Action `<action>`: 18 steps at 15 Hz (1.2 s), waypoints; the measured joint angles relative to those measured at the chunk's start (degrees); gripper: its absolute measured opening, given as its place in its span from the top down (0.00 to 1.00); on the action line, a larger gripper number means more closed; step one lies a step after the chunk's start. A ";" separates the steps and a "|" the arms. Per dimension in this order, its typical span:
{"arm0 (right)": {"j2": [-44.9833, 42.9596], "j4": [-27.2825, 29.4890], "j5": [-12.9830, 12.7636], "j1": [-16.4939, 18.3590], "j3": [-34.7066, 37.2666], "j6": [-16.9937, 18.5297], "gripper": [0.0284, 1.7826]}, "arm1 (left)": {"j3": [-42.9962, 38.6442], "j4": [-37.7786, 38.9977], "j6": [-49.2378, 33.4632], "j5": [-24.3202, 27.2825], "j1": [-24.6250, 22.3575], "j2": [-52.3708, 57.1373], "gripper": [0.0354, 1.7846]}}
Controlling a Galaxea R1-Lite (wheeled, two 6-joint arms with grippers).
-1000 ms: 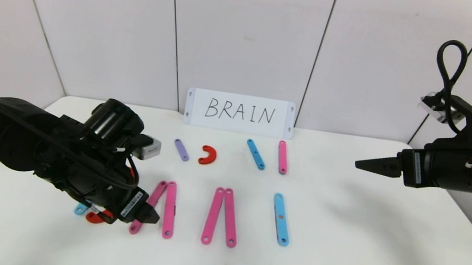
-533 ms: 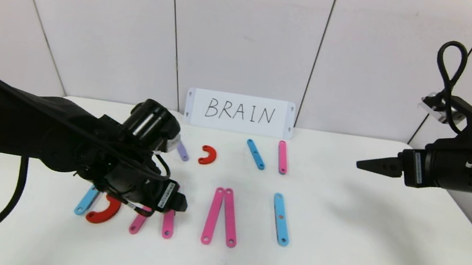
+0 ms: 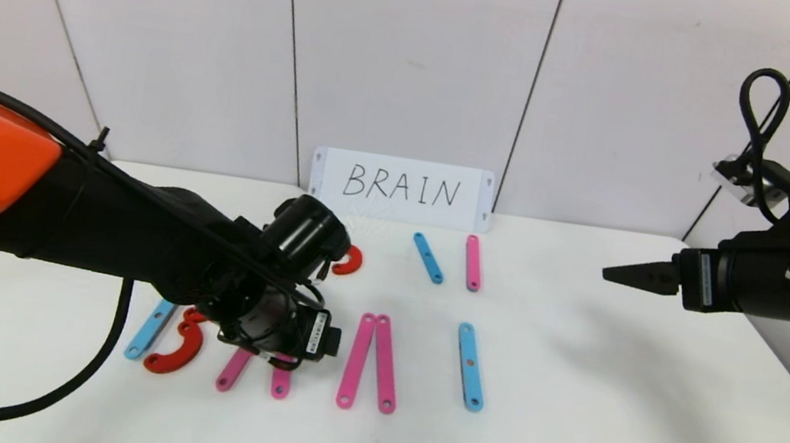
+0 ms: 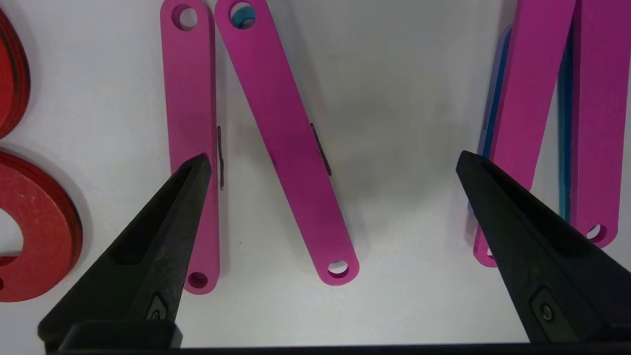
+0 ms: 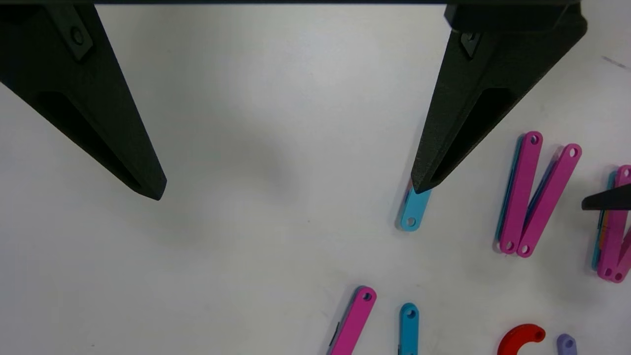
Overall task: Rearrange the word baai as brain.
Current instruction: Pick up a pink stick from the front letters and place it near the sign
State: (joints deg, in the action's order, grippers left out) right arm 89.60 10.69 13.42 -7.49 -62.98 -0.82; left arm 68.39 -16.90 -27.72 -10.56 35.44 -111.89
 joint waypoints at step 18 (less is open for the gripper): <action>0.28 0.11 -0.06 0.52 0.11 -0.20 0.02 | 1.87 -0.74 -1.68 -4.93 2.93 -3.39 0.22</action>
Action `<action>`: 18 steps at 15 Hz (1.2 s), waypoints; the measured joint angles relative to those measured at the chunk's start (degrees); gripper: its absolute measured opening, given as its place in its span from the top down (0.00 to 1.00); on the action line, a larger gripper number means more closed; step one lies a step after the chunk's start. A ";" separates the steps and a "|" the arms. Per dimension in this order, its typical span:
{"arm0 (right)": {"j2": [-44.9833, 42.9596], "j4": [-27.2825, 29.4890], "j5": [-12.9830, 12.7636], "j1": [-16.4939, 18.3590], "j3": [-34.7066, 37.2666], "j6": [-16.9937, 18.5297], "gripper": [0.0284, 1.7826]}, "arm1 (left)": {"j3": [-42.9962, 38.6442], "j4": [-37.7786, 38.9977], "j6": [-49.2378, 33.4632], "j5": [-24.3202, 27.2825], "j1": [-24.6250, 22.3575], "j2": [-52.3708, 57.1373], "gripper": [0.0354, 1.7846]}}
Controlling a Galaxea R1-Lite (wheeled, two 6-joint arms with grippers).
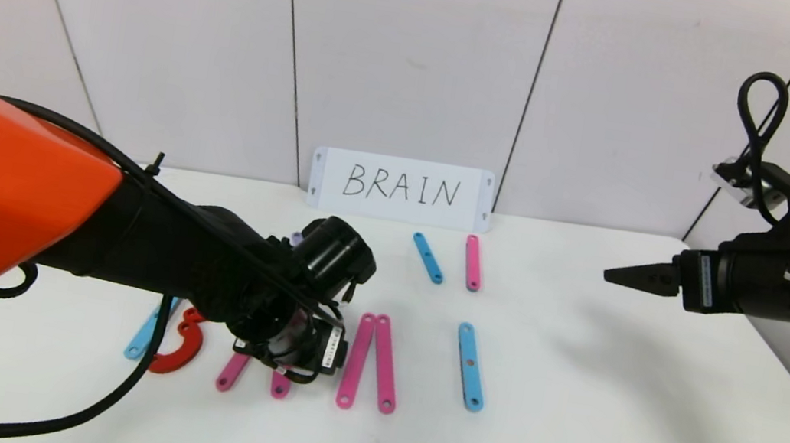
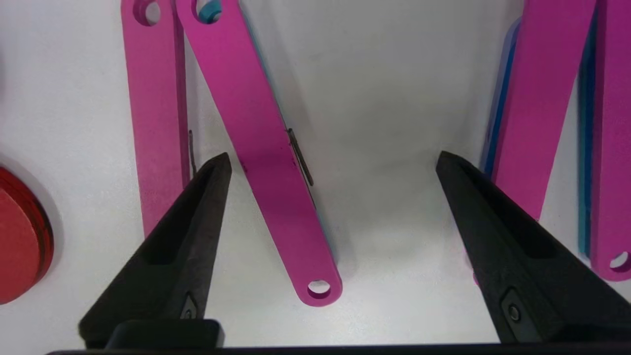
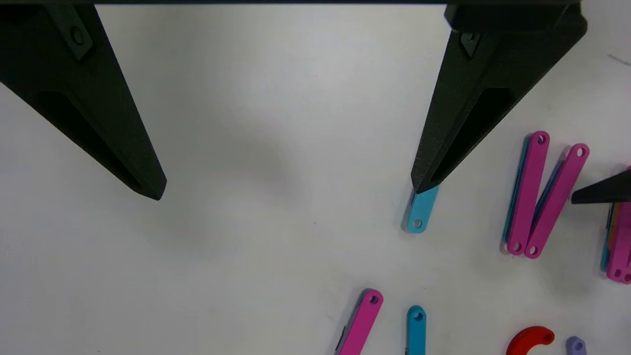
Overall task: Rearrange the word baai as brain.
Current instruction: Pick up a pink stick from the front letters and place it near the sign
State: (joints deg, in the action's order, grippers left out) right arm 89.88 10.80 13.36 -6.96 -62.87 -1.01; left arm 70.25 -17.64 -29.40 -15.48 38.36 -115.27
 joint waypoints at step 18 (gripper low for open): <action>0.22 0.11 0.13 -0.23 0.39 -0.09 0.02 | 8.85 -4.46 5.68 -0.13 -8.74 2.57 0.84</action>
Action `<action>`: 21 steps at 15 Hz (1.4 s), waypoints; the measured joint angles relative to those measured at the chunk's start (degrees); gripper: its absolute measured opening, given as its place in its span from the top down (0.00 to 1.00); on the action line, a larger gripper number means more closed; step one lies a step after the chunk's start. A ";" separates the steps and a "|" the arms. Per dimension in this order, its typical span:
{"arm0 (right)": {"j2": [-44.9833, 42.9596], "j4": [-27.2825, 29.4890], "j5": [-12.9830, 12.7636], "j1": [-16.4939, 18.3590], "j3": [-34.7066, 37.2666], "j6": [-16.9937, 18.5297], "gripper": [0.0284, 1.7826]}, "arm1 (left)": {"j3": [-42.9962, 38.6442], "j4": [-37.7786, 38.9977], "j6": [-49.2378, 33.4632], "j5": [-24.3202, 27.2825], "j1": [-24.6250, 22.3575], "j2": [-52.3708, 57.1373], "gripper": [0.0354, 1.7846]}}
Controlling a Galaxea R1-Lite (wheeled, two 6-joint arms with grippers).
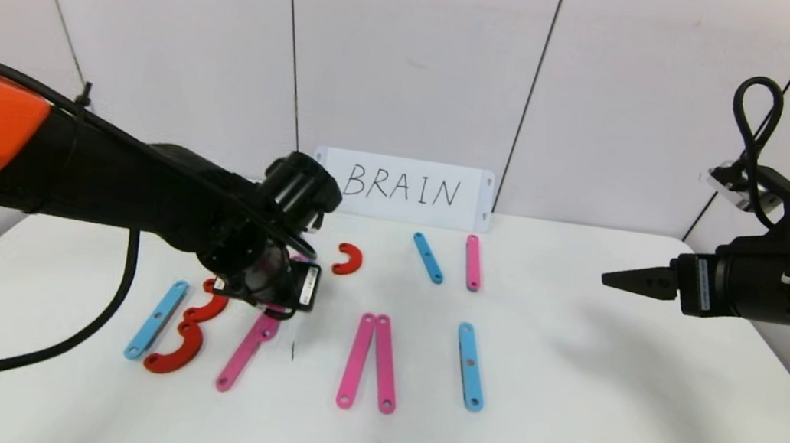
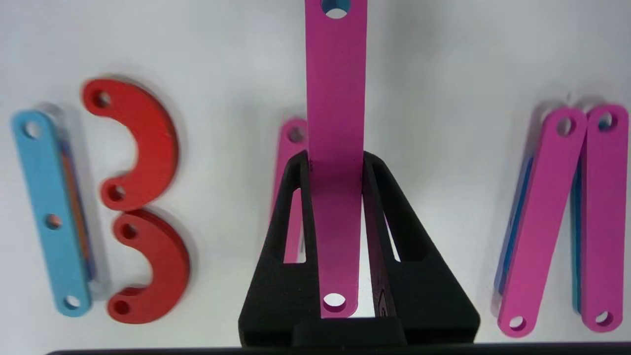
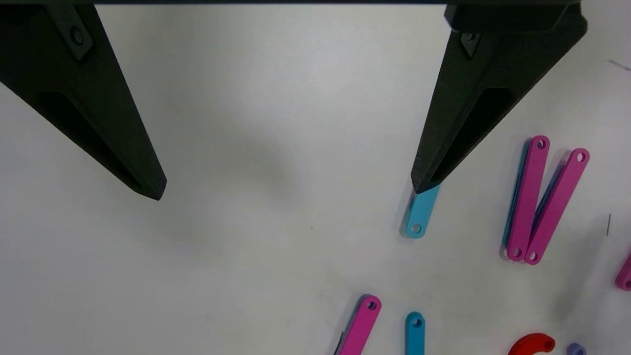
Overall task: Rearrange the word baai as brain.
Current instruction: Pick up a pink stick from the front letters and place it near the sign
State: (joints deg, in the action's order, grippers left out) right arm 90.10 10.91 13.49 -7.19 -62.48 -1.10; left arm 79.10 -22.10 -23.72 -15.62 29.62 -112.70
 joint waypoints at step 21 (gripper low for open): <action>0.99 -0.26 -0.13 -0.27 0.41 -0.09 0.02 | 24.33 -2.47 4.40 4.24 -16.86 -17.87 0.84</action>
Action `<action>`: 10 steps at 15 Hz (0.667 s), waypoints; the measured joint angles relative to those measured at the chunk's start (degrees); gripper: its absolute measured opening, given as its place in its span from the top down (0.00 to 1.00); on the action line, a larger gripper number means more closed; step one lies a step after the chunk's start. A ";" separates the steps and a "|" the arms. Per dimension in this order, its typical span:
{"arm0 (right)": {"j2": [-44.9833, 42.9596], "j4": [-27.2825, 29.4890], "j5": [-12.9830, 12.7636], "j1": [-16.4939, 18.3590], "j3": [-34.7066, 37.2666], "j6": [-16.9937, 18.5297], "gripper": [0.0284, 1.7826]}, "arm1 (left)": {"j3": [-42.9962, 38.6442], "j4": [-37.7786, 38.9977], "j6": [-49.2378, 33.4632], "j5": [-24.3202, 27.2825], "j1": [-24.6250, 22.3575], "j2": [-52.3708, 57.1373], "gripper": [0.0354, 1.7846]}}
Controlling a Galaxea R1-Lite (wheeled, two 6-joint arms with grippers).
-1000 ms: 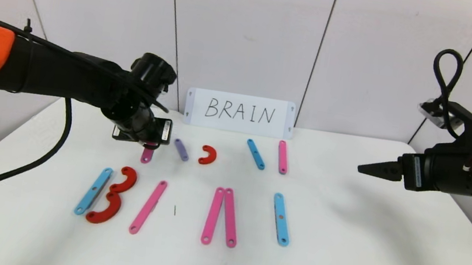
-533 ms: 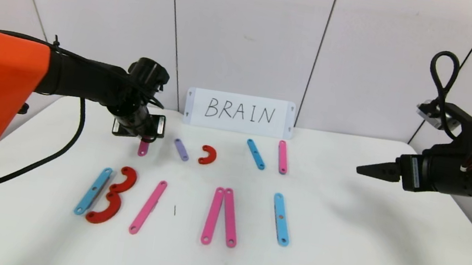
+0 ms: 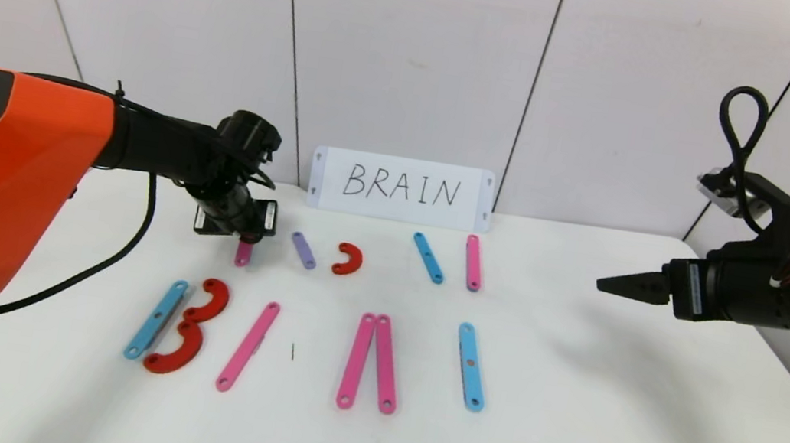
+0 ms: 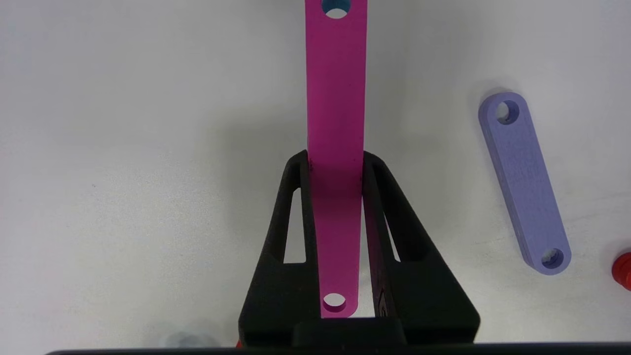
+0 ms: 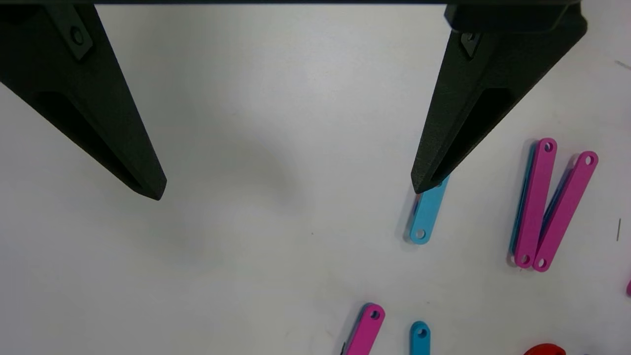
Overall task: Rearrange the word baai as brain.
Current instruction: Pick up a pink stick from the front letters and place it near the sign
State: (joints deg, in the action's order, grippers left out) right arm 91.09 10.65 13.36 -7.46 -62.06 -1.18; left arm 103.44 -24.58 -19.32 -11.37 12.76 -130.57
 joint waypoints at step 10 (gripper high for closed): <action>-0.05 -0.10 0.00 0.05 0.18 0.02 0.02 | 3.18 -3.97 0.00 -0.56 0.07 -2.34 0.74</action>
State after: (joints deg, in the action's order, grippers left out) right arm 91.04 10.56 13.36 -7.41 -61.88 -1.16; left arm 106.62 -28.55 -19.32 -11.93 12.84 -132.91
